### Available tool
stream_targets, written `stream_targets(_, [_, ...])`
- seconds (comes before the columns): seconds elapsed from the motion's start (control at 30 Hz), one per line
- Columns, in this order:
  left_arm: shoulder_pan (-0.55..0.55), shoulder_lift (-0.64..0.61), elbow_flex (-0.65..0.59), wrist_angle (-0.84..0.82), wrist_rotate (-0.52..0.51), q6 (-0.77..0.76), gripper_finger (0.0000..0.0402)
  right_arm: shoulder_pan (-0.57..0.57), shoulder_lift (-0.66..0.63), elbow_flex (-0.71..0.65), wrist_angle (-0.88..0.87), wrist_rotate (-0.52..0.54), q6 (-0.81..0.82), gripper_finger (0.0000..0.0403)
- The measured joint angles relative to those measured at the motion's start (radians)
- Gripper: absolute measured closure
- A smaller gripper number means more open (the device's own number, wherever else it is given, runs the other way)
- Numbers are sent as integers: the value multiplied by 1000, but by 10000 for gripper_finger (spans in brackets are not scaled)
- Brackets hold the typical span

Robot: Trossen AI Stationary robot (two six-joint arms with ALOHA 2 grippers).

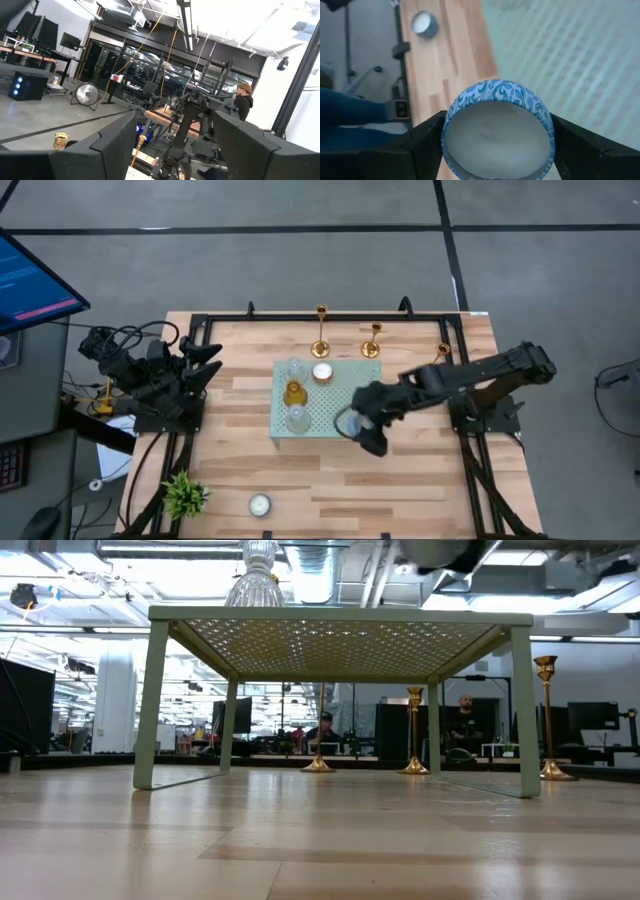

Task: Pick & Place candle stick holders
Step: Put the right blue scented candle on the shelf

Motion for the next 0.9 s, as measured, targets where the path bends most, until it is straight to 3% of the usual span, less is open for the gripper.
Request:
stream_targets(0.37, [0, 0, 0, 3, 0, -3, 139, -124, 236, 222, -59, 0, -259, 116])
stream_targets(0.9, [0, 0, 0, 6, -4, -3, 139, -165, 434, 445, -213, 31, -362, 116])
